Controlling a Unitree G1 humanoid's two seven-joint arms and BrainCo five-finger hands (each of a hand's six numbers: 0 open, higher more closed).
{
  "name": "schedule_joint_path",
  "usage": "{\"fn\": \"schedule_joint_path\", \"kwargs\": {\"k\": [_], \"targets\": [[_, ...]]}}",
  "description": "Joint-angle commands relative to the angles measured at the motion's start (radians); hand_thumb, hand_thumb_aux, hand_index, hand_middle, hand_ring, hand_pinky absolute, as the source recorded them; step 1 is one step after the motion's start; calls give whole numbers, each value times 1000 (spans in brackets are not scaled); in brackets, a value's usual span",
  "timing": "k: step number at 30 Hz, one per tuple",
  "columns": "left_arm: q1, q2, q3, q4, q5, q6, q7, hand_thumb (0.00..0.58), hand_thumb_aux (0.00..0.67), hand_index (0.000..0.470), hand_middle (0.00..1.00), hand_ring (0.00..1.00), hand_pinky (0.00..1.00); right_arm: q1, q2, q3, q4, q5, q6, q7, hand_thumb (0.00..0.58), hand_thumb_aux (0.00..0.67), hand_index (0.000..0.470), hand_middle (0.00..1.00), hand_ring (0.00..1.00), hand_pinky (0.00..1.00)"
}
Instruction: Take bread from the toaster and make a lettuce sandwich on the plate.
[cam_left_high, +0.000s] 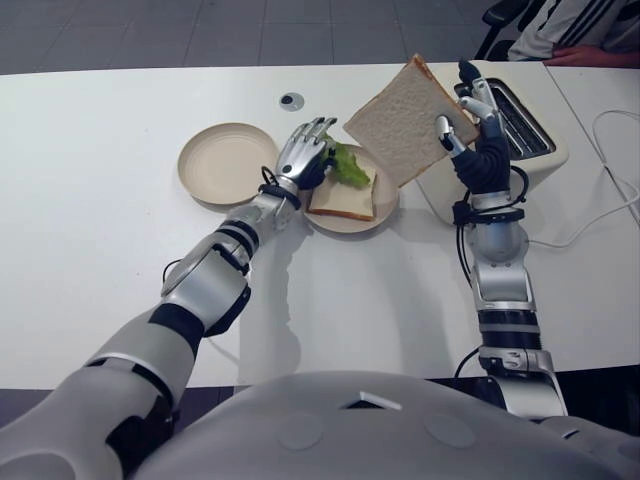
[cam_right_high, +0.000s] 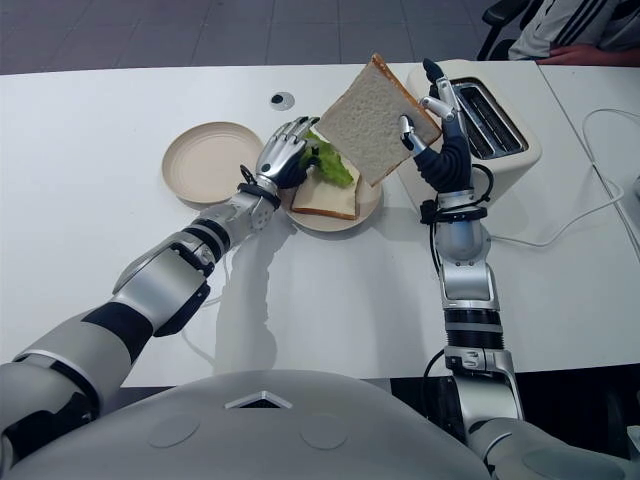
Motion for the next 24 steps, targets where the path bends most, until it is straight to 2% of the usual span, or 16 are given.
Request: {"fn": "schedule_joint_path", "kwargs": {"k": [1,8,16,17,18,19,24], "targets": [[49,14,-32,-29,26,-14,20,580,670,470,0,0,0,-25,-6,-12,-11,22,20,3,580,670,470,12,12,12],[116,36,-44,-140,24,-82,59,580,670,470,0,0,0,-63,-24,-29,23,17,35,4,580,670,470,8,8,8],[209,75,-113,-160,69,-60,-40,580,670,470,0,0,0,-47,-28,-34,-9,12,44,12,580,670,470,8,8,8],[221,88,-113,-173,67,-56,-43,573,599,420,0,0,0,-43,-28,-34,-13,11,46,12,580,670,470,8,8,8],[230,99,-114,-182,66,-51,-45,152,95,66,0,0,0,-39,-28,-34,-17,9,48,13,580,670,470,8,8,8],[237,108,-111,-188,62,-44,-47,0,0,0,0,0,0,-36,-27,-33,-19,8,50,13,580,670,470,8,8,8],[261,140,-100,-255,55,-33,-46,0,0,0,0,0,0,-37,-41,-26,-12,-11,71,23,580,670,470,8,8,8]]}}
